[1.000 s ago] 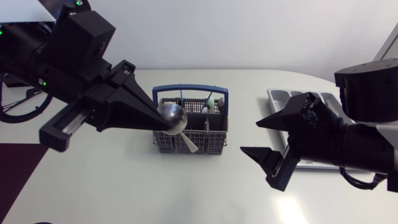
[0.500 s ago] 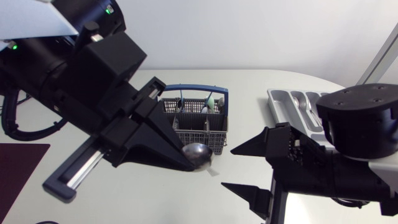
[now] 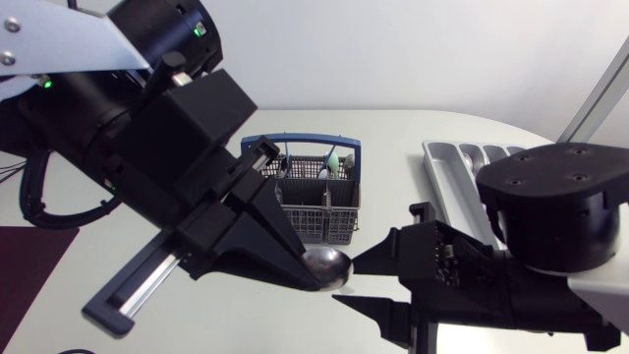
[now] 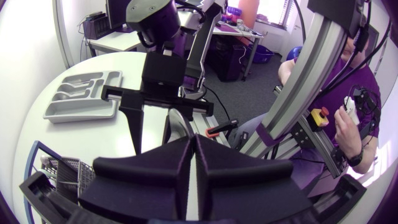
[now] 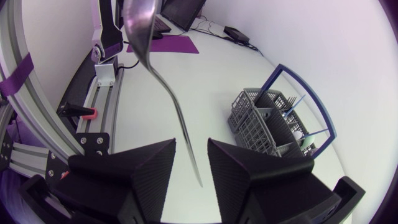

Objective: Unload the cutlery basket into the drawer organizer.

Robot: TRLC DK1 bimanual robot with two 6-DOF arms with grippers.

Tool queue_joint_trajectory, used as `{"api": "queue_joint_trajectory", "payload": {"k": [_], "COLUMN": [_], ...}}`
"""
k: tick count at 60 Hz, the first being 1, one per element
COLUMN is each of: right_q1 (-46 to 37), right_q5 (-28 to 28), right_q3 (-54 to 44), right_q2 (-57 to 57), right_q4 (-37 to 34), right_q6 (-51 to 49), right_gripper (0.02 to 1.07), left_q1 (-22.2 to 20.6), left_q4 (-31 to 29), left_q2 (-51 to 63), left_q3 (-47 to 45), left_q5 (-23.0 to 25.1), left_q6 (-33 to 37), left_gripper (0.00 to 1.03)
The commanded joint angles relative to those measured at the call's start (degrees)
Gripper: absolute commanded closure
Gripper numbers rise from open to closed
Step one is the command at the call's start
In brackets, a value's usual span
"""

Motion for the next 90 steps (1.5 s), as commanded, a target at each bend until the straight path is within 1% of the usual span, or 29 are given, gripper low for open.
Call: {"api": "queue_joint_trajectory", "payload": {"k": [1, 5, 12, 17, 20, 24, 26, 27, 30, 31, 33, 37, 39, 42, 44, 45, 46, 49, 54, 57, 61, 62, 64, 69, 72, 74, 81, 87, 90], "right_q1": [0.88, 1.05, 1.49, 1.67, 1.67, 1.67, 1.58, 1.58, 1.58, 1.58, 1.58, 1.58, 1.49, 1.14, 0.53, 0.26, -0.18, -2.11, -5.8, -9.49, -15.03, -16.35, -18.99, -24.96, -29.71, -32.35, -42.63, -50.54, -53.79], "right_q5": [-0.55, -0.63, -1.07, -1.07, -1.07, -1.07, -1.07, -1.07, -1.07, -1.07, -1.07, -1.07, -1.07, -1.07, -0.99, -0.99, -0.9, -0.63, -0.28, -0.02, 0.07, 0.07, 0.07, 0.24, 0.42, 0.42, 0.68, 0.77, 0.86], "right_q3": [-0.48, -0.48, -0.57, -0.57, -0.48, -0.57, -0.66, -0.66, -0.66, -0.66, -0.57, -0.66, -0.75, -0.83, -1.1, -1.19, -1.19, -1.45, -1.45, -1.19, -0.92, -0.83, -0.75, -0.04, 0.84, 1.54, 4.09, 6.73, 7.6], "right_q2": [0.32, 0.4, 0.93, 1.11, 1.28, 1.28, 1.28, 1.28, 1.28, 1.28, 1.28, 1.37, 1.46, 1.55, 1.55, 1.46, 1.37, 0.93, -0.03, -0.65, -1.0, -1.09, -1.09, -0.74, -0.21, 0.4, 3.04, 8.4, 10.69], "right_q4": [0.28, 0.28, 0.11, -0.24, -1.03, -1.47, -1.65, -1.65, -2.27, -2.44, -2.97, -3.5, -3.85, -4.37, -4.64, -4.73, -4.99, -5.69, -6.84, -7.89, -8.51, -8.51, -8.51, -8.42, -8.15, -8.07, -6.66, -4.2, -2.53], "right_q6": [0.11, 0.64, 1.17, 1.17, 1.17, 1.17, 1.17, 1.17, 1.08, 1.08, 0.99, 0.99, 0.99, 0.99, 0.9, 0.99, 0.9, 0.9, 0.64, 0.2, -0.42, -0.5, -0.68, -0.77, -0.94, -1.03, -1.21, -1.12, -0.86], "right_gripper": [0.86, 0.94, 0.96, 1.0, 1.01, 1.01, 1.01, 1.01, 1.01, 1.01, 1.01, 1.01, 1.01, 1.01, 1.01, 1.01, 1.01, 1.01, 1.01, 1.01, 1.01, 1.01, 1.01, 1.01, 1.01, 1.01, 1.01, 1.01, 1.01], "left_q1": [-0.55, -0.55, -0.55, -0.38, -0.03, 0.24, 0.32, 0.32, 0.94, 1.03, 1.73, 2.96, 3.66, 4.72, 5.51, 5.6, 6.39, 8.41, 10.96, 12.45, 14.65, 14.74, 15.71, 17.55, 18.52, 18.87, 19.22, 19.4, 19.57], "left_q4": [0.2, 0.11, 0.2, 0.2, 0.2, 0.2, 0.11, 0.2, 0.29, 0.29, 0.99, 2.48, 3.98, 6.35, 8.99, 9.16, 10.92, 13.65, 16.99, 19.36, 20.85, 20.94, 21.47, 21.73, 22.0, 22.17, 24.46, 26.13, 26.92], "left_q2": [0.65, 0.74, 0.74, 0.74, 0.74, 0.74, 0.74, 0.83, 1.18, 1.27, 1.71, 2.15, 2.32, 2.32, 2.32, 2.32, 2.32, 2.32, 2.32, 2.32, 2.32, 2.41, 2.67, 2.67, 2.5, 2.23, -0.23, -2.6, -3.39], "left_q3": [0.93, 1.01, 0.93, 1.01, 1.19, 1.19, 1.28, 1.28, 2.07, 2.16, 3.3, 4.79, 5.76, 6.73, 7.25, 7.34, 7.87, 9.01, 9.98, 9.98, 9.45, 9.45, 9.36, 8.66, 7.78, 7.17, 2.86, -0.92, -2.24], "left_q5": [0.24, 0.24, 0.24, 0.24, 0.24, 0.24, 0.24, 0.24, 0.24, 0.24, 0.24, 0.24, 0.24, 0.24, 0.15, 0.15, 0.15, -0.02, -1.96, -4.77, -8.37, -8.55, -11.01, -13.56, -16.37, -17.25, -25.77, -30.78, -32.37], "left_q6": [-0.42, -0.51, -0.51, -0.51, -0.51, -0.69, -0.77, -0.77, -1.04, -1.12, -2.36, -4.46, -6.22, -8.77, -11.32, -11.58, -13.34, -15.98, -19.67, -21.69, -22.39, -22.48, -23.45, -24.5, -24.68, -24.68, -24.68, -24.42, -24.59], "left_gripper": [1.0, 1.0, 1.0, 1.0, 0.98, 0.85, 0.77, 0.76, 0.64, 0.63, 0.5, 0.33, 0.25, 0.2, 0.19, 0.19, 0.16, 0.14, 0.13, 0.12, 0.11, 0.11, 0.11, 0.11, 0.11, 0.11, 0.11, 0.11, 0.11]}}
